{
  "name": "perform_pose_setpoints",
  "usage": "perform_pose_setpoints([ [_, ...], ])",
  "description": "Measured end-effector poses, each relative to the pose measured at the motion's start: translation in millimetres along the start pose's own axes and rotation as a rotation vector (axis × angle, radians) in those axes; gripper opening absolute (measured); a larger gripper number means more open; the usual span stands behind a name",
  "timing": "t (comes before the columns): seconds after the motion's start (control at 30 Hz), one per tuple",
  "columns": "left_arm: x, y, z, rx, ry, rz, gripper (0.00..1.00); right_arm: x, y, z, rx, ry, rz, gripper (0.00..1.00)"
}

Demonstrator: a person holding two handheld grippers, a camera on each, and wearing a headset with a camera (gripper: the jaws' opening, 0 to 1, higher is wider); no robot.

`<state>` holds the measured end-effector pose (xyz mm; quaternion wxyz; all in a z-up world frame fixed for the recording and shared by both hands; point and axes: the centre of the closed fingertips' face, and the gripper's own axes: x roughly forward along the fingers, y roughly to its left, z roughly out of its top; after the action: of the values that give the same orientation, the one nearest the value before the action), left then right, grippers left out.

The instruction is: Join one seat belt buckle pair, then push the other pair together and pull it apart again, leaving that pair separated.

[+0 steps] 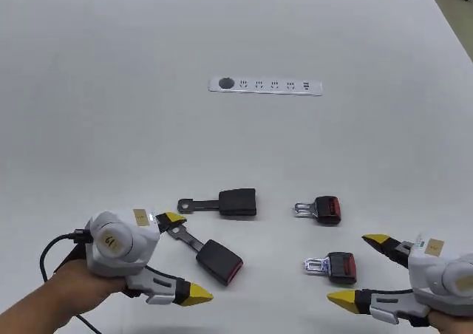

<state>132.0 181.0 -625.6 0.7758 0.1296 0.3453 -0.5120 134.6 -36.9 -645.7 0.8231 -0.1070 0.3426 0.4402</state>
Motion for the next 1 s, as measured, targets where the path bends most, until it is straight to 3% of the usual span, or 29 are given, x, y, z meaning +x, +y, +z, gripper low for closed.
perform_pose_setpoints([
  [0.23, 12.9, -2.4, 2.4, 0.082, 0.047, -0.056, 0.83, 5.0, -0.7, -4.1, -0.009, 0.040, 0.039, 0.76],
  [0.3, 17.5, -1.7, -1.0, 0.101, 0.076, -0.083, 0.81, 5.6, -2.0, -7.7, -0.007, 0.051, 0.048, 0.76],
  [0.37, 21.1, 0.1, -0.9, 0.121, 0.065, -0.095, 0.79, 5.9, -2.7, -8.4, -0.004, 0.057, 0.055, 0.75],
  [0.43, 26.5, 3.8, -7.8, 0.148, 0.098, -0.118, 0.76, 6.0, -2.3, -10.2, -0.010, 0.065, 0.061, 0.75],
  [0.63, 39.2, 9.5, -11.1, 0.193, 0.108, -0.144, 0.73, 8.6, -3.7, -10.2, -0.024, 0.088, 0.084, 0.74],
  [0.77, 46.7, 9.8, -17.7, 0.232, 0.140, -0.176, 0.72, 11.1, -5.1, -12.1, -0.041, 0.106, 0.104, 0.72],
  [1.0, 54.8, 7.9, -21.4, 0.275, 0.157, -0.211, 0.58, 14.9, -5.4, -17.7, -0.065, 0.149, 0.145, 0.70],
])
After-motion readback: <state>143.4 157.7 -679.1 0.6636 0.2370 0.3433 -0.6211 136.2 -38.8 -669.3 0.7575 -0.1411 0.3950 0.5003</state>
